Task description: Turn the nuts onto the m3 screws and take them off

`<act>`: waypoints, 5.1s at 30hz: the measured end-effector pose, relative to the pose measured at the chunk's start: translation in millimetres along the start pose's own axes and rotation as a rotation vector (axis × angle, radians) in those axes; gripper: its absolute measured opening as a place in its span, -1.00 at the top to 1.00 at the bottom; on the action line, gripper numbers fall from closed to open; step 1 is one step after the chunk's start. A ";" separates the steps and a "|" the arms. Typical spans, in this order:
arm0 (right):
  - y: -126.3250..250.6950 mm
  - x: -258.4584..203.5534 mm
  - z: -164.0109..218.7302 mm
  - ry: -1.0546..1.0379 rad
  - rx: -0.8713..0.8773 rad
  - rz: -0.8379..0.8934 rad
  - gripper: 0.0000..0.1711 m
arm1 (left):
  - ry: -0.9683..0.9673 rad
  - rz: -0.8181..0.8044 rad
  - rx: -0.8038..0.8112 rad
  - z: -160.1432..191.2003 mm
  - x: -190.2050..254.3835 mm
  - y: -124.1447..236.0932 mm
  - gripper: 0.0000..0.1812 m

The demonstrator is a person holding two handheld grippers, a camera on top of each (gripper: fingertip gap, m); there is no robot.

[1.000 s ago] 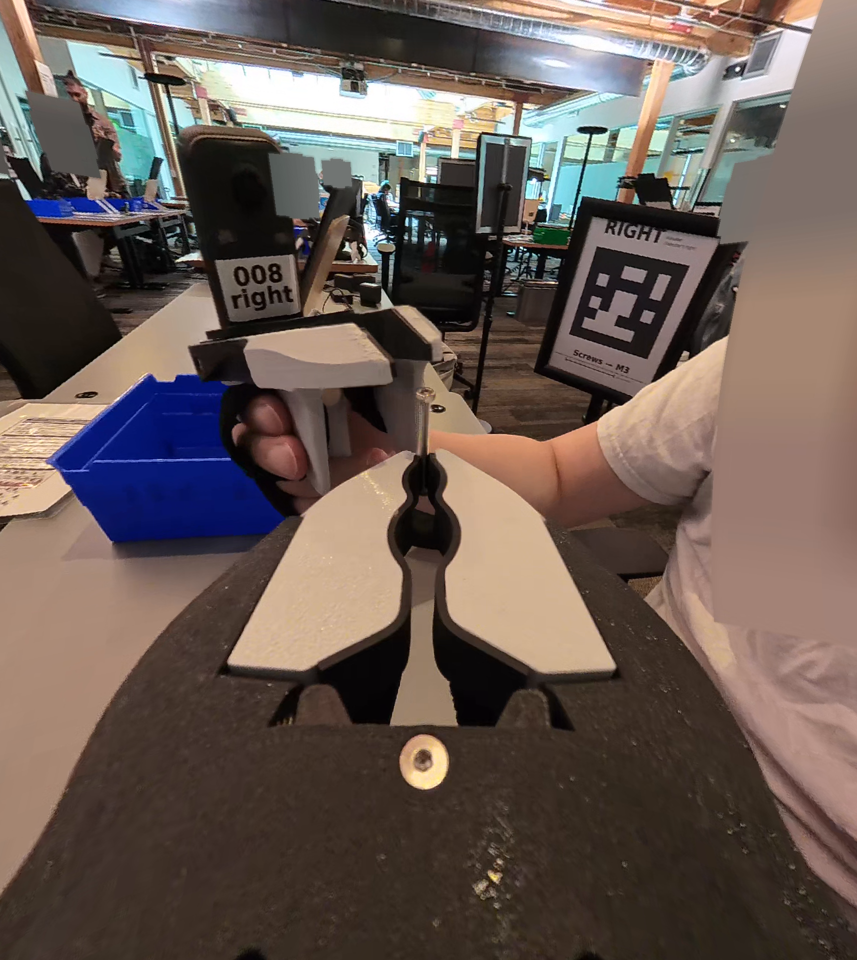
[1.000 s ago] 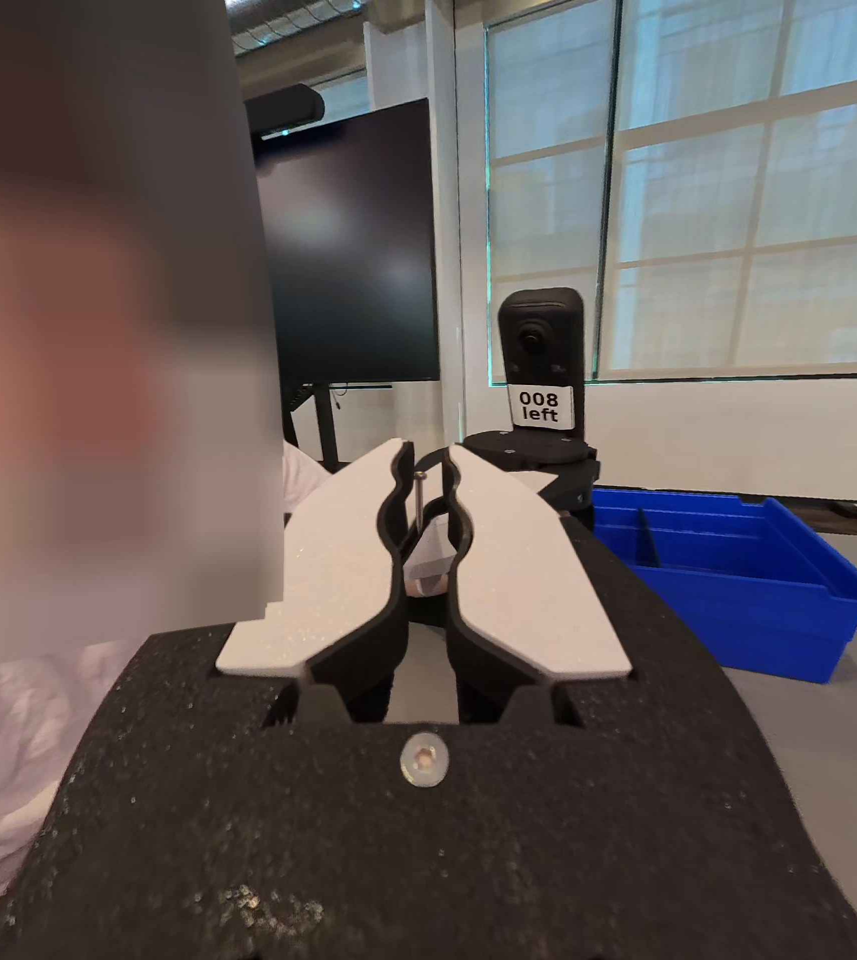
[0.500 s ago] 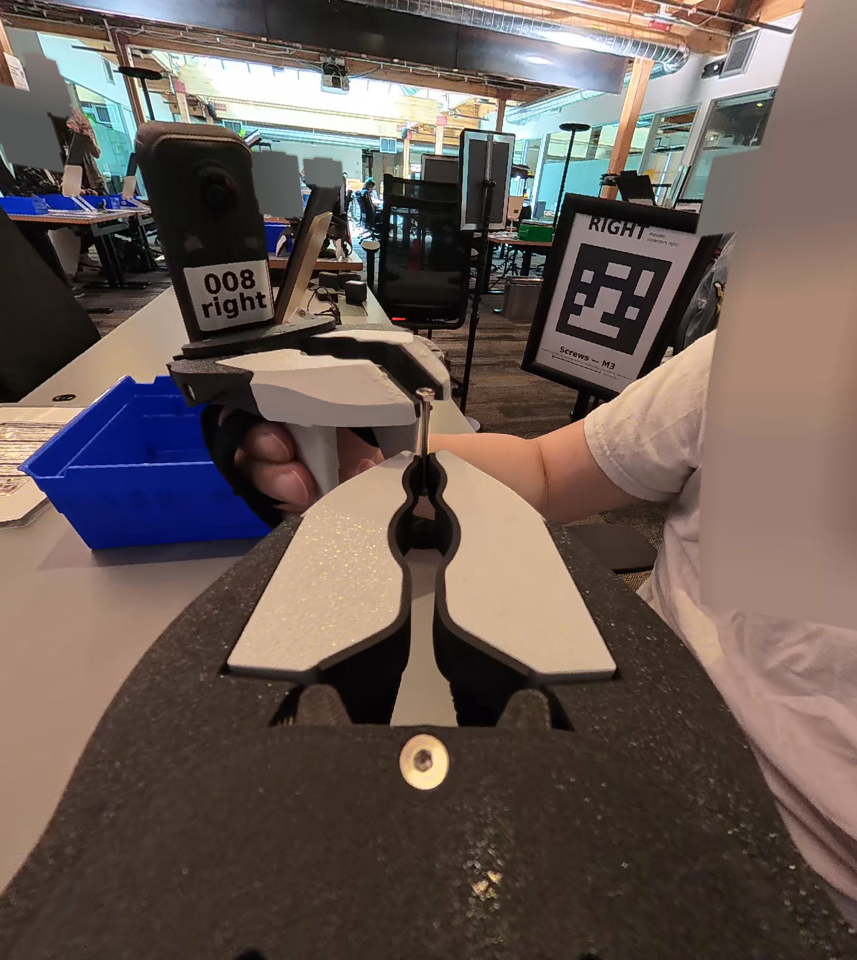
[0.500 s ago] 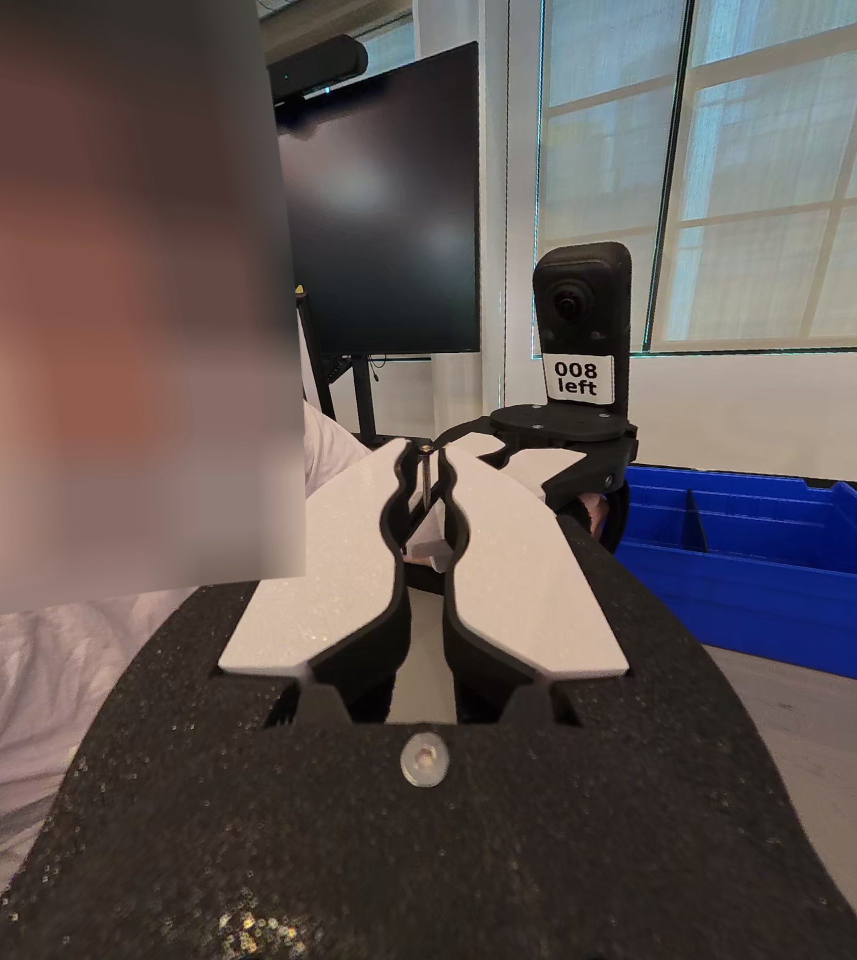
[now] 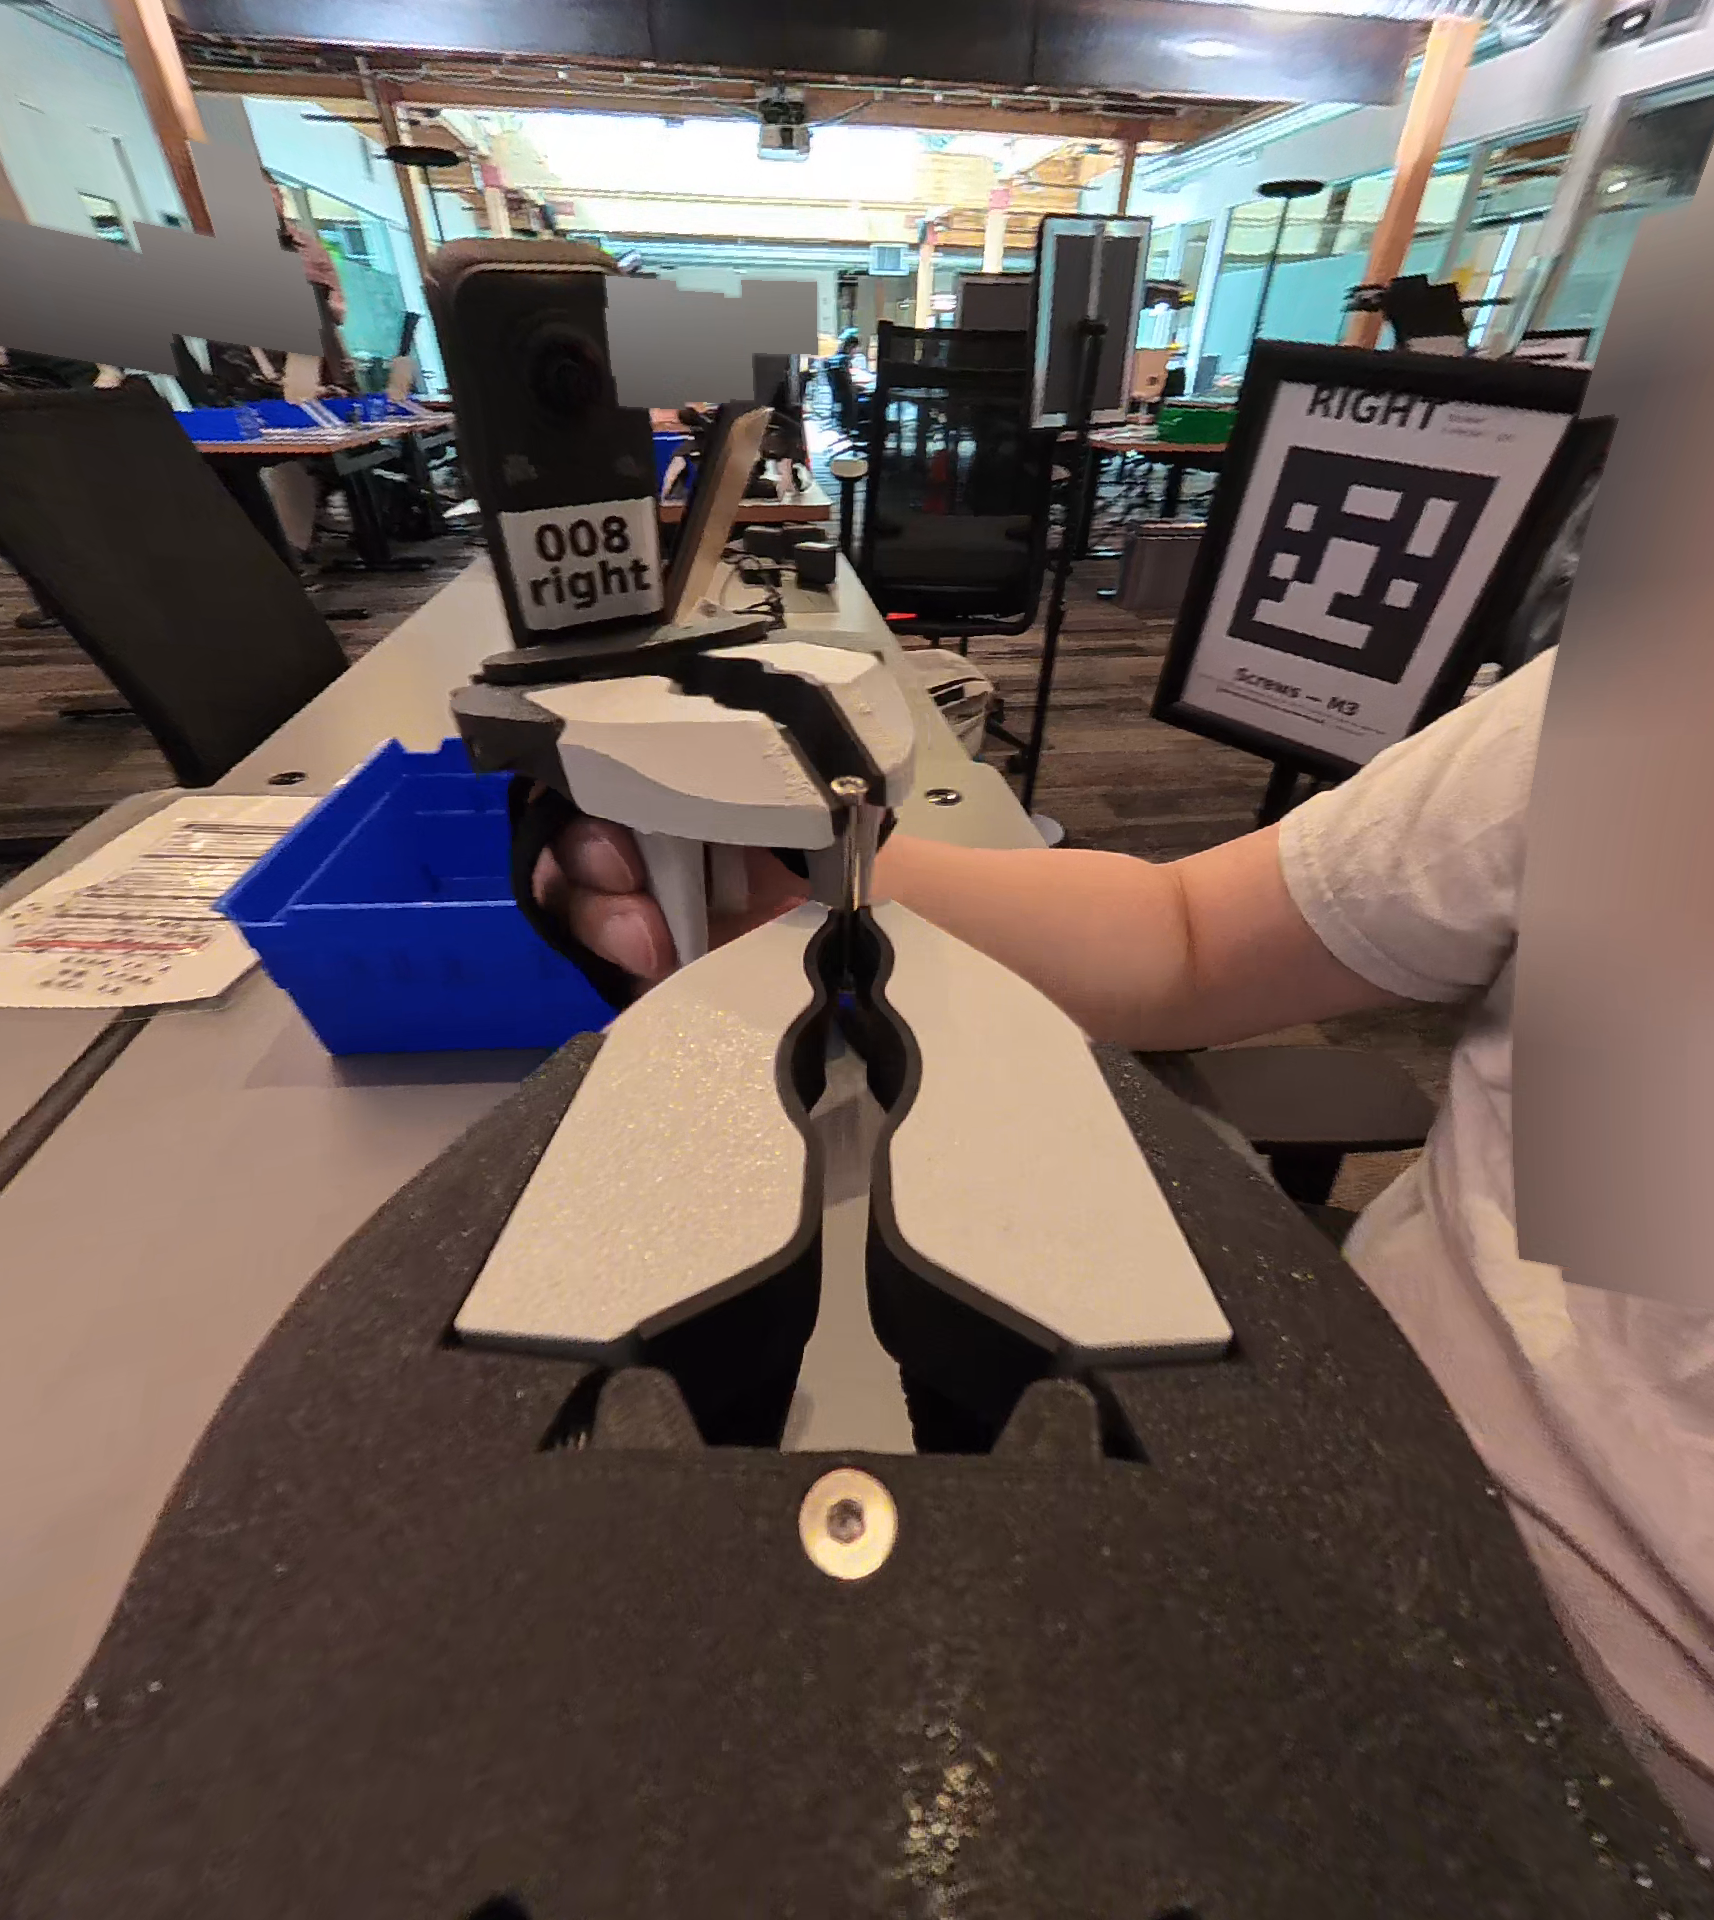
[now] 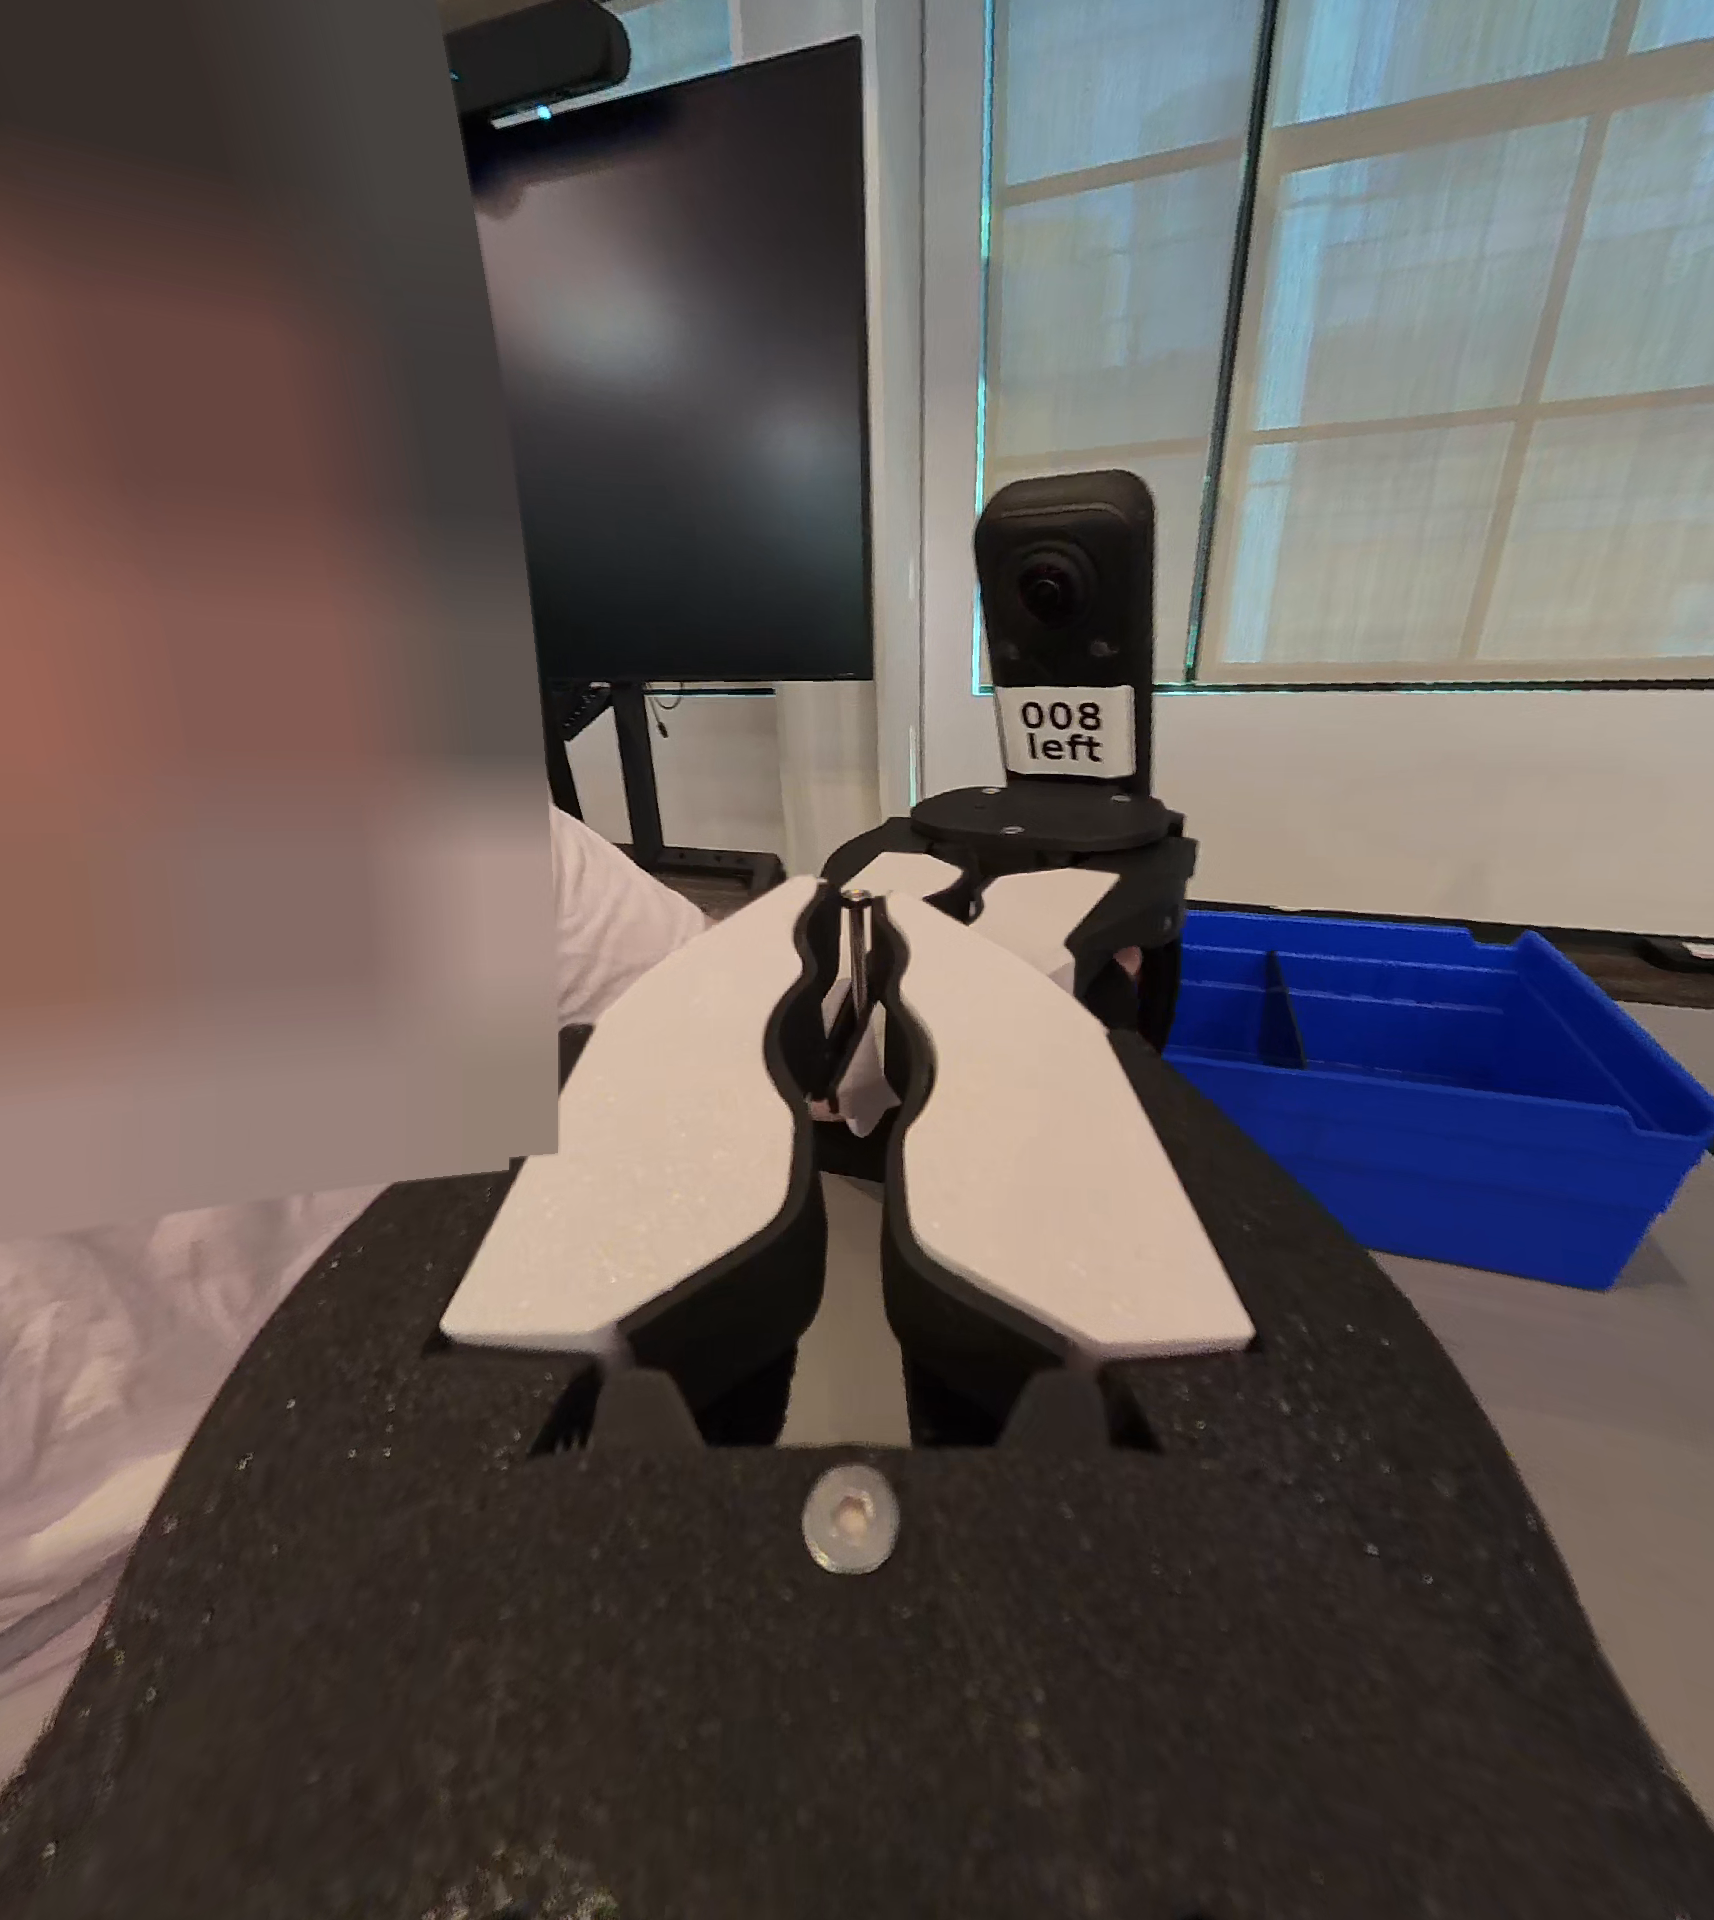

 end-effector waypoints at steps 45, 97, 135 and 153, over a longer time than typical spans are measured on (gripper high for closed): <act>-5.5 -7.4 -11.9 0.207 -0.132 0.457 0.70 | 0.066 -0.299 0.023 1.5 -15.1 16.3 0.98; -14.0 -8.2 -17.1 0.198 -0.211 0.583 0.44 | 0.160 -0.261 0.060 4.5 -22.6 22.4 0.98; -22.8 1.4 -13.7 0.057 -0.196 0.553 0.23 | 0.211 -0.261 0.053 6.7 -26.5 22.8 0.98; -35.7 0.2 -11.3 0.039 -0.204 0.484 0.09 | 0.153 -0.329 0.026 8.1 -25.7 19.6 0.98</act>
Point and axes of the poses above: each gripper's, where its closed fingertips meet, y back along the fingers, z out of its underside, x = y × z across the jaws, the point moved 10 cm from there along y, back along the fingers, and after that the axes turned 14 degrees about -x, right-handed, at the moved point
